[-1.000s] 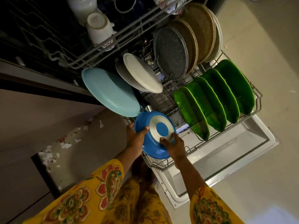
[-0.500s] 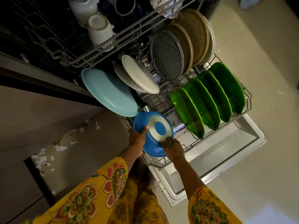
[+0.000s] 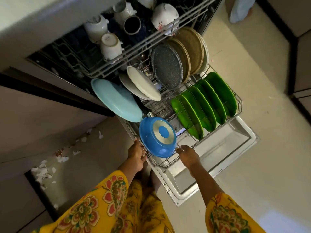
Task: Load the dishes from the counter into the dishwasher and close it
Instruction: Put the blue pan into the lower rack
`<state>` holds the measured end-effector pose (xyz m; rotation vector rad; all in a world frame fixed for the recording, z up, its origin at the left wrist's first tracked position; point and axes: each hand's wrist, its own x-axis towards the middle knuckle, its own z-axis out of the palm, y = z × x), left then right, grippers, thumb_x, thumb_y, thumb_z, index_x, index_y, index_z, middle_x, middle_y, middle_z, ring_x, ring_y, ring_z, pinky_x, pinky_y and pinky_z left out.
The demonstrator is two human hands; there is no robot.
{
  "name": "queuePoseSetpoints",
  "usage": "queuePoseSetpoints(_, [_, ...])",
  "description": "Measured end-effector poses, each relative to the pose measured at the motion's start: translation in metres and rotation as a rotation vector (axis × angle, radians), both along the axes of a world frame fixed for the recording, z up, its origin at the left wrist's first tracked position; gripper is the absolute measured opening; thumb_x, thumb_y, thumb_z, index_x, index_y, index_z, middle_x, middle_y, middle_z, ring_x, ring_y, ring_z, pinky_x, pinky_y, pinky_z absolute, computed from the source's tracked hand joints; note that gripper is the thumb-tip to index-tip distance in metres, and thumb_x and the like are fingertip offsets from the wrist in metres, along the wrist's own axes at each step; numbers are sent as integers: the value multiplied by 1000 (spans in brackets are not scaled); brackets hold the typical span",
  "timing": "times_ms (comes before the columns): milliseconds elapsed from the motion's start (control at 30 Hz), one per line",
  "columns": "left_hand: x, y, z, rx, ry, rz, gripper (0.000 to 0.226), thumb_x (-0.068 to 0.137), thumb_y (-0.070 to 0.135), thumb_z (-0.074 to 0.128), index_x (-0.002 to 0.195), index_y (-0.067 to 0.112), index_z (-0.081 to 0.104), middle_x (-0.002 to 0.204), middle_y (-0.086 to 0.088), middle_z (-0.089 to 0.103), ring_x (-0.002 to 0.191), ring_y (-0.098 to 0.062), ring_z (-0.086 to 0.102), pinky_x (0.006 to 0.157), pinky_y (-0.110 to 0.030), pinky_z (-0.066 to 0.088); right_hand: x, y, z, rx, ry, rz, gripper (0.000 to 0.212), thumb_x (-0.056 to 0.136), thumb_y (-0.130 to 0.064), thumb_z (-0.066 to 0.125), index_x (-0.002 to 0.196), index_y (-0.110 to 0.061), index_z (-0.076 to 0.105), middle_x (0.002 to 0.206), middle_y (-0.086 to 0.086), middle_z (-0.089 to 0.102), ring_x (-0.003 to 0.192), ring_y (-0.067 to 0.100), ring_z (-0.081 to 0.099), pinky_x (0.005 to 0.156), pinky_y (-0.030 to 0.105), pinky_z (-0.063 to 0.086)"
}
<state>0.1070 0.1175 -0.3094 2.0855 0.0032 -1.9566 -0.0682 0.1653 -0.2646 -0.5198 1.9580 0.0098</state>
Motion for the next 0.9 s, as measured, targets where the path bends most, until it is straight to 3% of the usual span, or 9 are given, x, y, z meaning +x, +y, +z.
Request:
queuePoseSetpoints(133, [10,14,21,27,29,64,47,100,50,27,71,17,45,70,0,41,59,-12,36,56,-26,32,-4,-1,28,-1,18,-3,44,96,-35,46,134,-13,50,137,9,51,127,29,46,105,35,35])
queuePoseSetpoints(333, [11,13,44,64,59,97,47,100,48,29,71,15,44,70,-3,42,59,-14,38,56,-25,33,-6,-4,58,16,34,60,39,97,-31,43,128,-8,54,133,12,53,123,30,48,102,33,35])
queuePoseSetpoints(500, [2,4,56,34,34,115,33,100,34,41,85,7,55,79,-7,52,68,-15,47,64,-23,42,-8,-14,67,11,39,63,38,97,-28,42,125,-5,56,132,15,53,121,32,49,103,36,38])
queuePoseSetpoints(700, [-21,9,66,24,48,166,23,98,20,46,80,9,54,74,-6,52,64,-13,47,60,-21,41,-25,-19,66,-55,-19,-46,34,95,-22,47,118,-2,61,125,18,59,103,28,55,98,37,43])
queuePoseSetpoints(767, [-40,20,67,23,34,193,25,98,17,44,75,10,51,68,-5,49,60,-12,45,56,-21,37,-38,-17,64,-44,-21,-22,34,95,-23,48,118,-2,61,125,18,59,108,31,55,98,37,42])
queuePoseSetpoints(800, [-53,26,67,29,26,214,26,98,15,44,73,10,50,67,-5,48,58,-12,44,54,-20,36,-49,-17,62,-28,-14,16,35,96,-24,47,118,-2,61,121,19,59,109,33,55,97,37,41])
queuePoseSetpoints(900, [-85,39,63,40,-7,247,22,96,10,45,74,10,49,65,-5,46,54,-12,41,43,-18,38,-79,-12,49,4,-39,40,27,93,-27,51,104,-6,64,93,13,54,89,26,49,82,32,39])
